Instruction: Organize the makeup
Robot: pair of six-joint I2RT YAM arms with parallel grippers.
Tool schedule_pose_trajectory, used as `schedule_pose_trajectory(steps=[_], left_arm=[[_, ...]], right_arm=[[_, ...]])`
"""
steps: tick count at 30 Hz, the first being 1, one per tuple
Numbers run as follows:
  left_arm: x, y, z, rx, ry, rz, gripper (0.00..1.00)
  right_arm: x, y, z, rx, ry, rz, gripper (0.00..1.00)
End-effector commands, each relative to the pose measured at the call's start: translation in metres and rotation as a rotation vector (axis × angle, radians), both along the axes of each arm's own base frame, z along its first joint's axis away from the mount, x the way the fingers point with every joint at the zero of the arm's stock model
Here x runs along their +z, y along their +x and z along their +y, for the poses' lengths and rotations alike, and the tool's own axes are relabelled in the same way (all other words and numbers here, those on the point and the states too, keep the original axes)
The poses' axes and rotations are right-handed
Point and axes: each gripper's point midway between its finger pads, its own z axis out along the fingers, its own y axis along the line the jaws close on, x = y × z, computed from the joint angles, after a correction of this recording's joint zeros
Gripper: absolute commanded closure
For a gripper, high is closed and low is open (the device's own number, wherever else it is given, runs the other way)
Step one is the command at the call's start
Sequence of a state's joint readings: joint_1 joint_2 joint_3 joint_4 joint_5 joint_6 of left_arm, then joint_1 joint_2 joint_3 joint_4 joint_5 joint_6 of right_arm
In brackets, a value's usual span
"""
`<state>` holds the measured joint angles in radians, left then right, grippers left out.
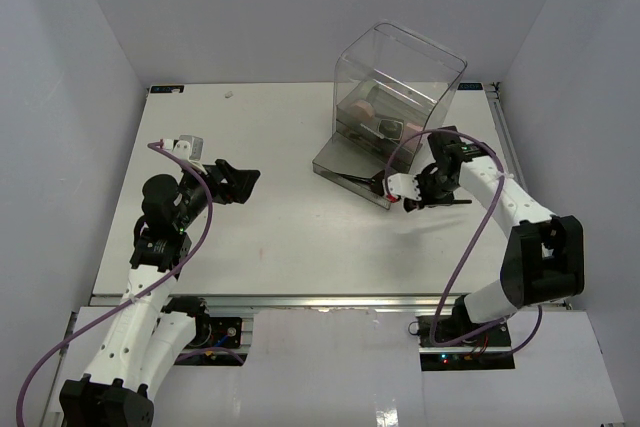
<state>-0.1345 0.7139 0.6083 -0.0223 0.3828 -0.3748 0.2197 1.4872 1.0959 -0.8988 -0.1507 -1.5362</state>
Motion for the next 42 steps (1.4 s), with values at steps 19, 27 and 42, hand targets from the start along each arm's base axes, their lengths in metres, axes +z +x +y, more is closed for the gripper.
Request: schedule_pose_trajectory(steps=[19, 27, 42], left_arm=[[0.003, 0.0, 0.001, 0.008, 0.008, -0.021, 0.02], [0.004, -0.001, 0.0, 0.0, 0.004, -0.024, 0.02], [0.005, -0.002, 0.0, -0.004, 0.004, -0.029, 0.02]], right_arm=[[0.049, 0.112, 0.199, -0.485, 0.358, 0.066, 0.72], [0.046, 0.113, 0.186, -0.526, 0.337, 0.007, 0.53], [0.104, -0.001, 0.132, -0.234, 0.597, -0.132, 0.48]])
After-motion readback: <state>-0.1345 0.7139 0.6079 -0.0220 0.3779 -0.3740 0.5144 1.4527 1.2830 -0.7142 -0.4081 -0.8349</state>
